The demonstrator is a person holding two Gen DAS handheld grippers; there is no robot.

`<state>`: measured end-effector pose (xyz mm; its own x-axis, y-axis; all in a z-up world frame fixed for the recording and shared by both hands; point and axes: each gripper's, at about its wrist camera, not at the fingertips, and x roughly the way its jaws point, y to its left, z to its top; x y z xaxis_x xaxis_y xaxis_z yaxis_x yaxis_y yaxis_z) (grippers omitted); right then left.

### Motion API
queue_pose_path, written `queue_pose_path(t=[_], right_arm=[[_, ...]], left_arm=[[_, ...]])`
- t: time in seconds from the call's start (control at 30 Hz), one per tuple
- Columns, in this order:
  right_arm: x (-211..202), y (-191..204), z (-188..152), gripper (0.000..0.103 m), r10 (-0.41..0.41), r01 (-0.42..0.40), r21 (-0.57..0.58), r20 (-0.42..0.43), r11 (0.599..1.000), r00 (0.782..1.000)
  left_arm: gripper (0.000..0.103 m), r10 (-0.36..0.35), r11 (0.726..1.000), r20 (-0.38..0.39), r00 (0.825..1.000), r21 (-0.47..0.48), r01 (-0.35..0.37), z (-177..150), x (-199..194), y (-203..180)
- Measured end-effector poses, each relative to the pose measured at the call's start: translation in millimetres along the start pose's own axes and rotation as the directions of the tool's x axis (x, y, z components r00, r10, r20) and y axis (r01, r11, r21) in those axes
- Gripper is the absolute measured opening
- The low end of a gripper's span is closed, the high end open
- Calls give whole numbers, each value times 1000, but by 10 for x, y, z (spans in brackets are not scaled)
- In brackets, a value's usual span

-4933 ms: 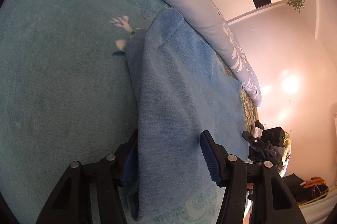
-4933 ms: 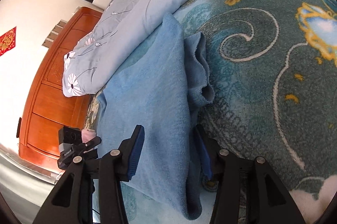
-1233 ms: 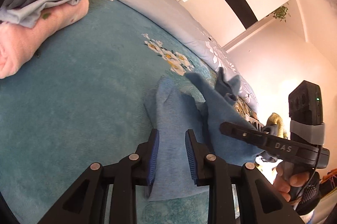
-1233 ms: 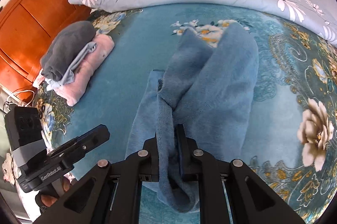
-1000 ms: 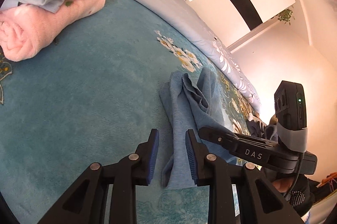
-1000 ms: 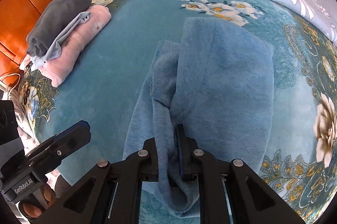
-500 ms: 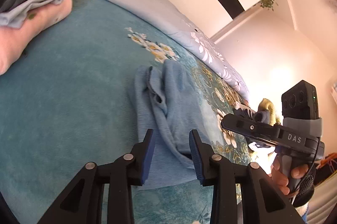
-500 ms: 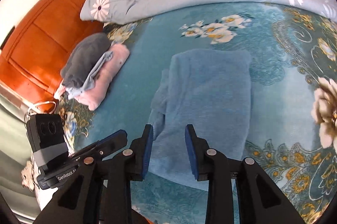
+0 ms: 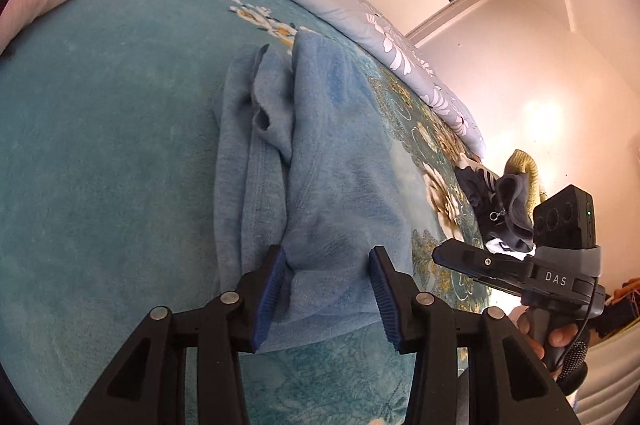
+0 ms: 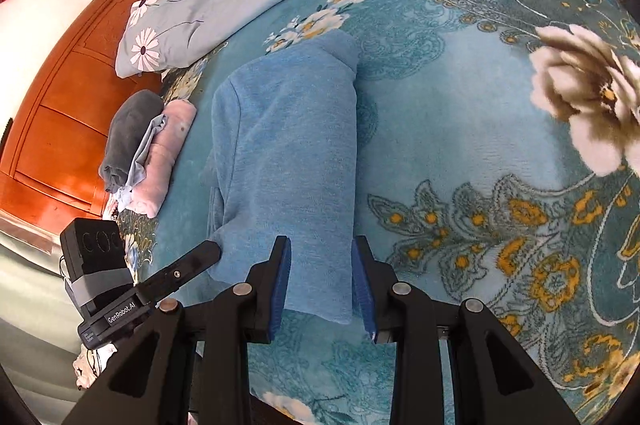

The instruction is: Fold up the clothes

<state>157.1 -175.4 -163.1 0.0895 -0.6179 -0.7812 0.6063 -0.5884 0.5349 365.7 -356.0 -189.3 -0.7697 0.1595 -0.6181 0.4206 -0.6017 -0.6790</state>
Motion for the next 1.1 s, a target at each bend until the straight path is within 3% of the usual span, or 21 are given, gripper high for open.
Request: queue_pose_path(t=[0.2, 0.23, 0.27, 0.3, 0.4, 0.6, 0.73, 0.8, 1.0, 1.1], right_arm=[[83, -56, -82, 32, 30, -29, 12, -11, 999, 1000], [94, -60, -93, 32, 35, -35, 12, -14, 999, 999], [105, -61, -104, 32, 38, -38, 11, -17, 999, 999], [115, -63, -114, 32, 42, -41, 9, -20, 999, 999], [153, -76, -146, 32, 47, -47, 6, -32, 999, 998], [261, -156, -222, 32, 39, -38, 12, -66, 999, 997], [297, -171, -234, 32, 56, -55, 19, -70, 998, 996], [300, -164, -235, 32, 65, -64, 12, -68, 998, 996], [391, -128, -267, 32, 81, -82, -3, -83, 997, 993], [410, -150, -274, 32, 94, -94, -2, -87, 996, 992]], left_arm=[[44, -24, 1000, 5, 1000, -18, 24, -31, 0, 16], [40, -34, 999, 11, 999, -25, 34, -32, -10, 25], [23, -43, 999, 18, 999, -30, 44, -35, -23, 34], [18, -53, 998, 26, 998, -34, 54, -42, -39, 42], [14, -71, 997, 48, 996, -36, 73, -80, -94, 62], [14, -32, 999, 26, 999, -36, 33, -167, -74, 171], [16, -52, 999, 15, 999, -12, 52, -101, -93, 99], [22, -50, 998, 16, 999, 27, 49, -9, -141, 8], [48, 13, 996, 82, 997, 86, -20, 591, -174, -170], [50, 67, 993, 68, 995, 97, -73, 885, 25, -189]])
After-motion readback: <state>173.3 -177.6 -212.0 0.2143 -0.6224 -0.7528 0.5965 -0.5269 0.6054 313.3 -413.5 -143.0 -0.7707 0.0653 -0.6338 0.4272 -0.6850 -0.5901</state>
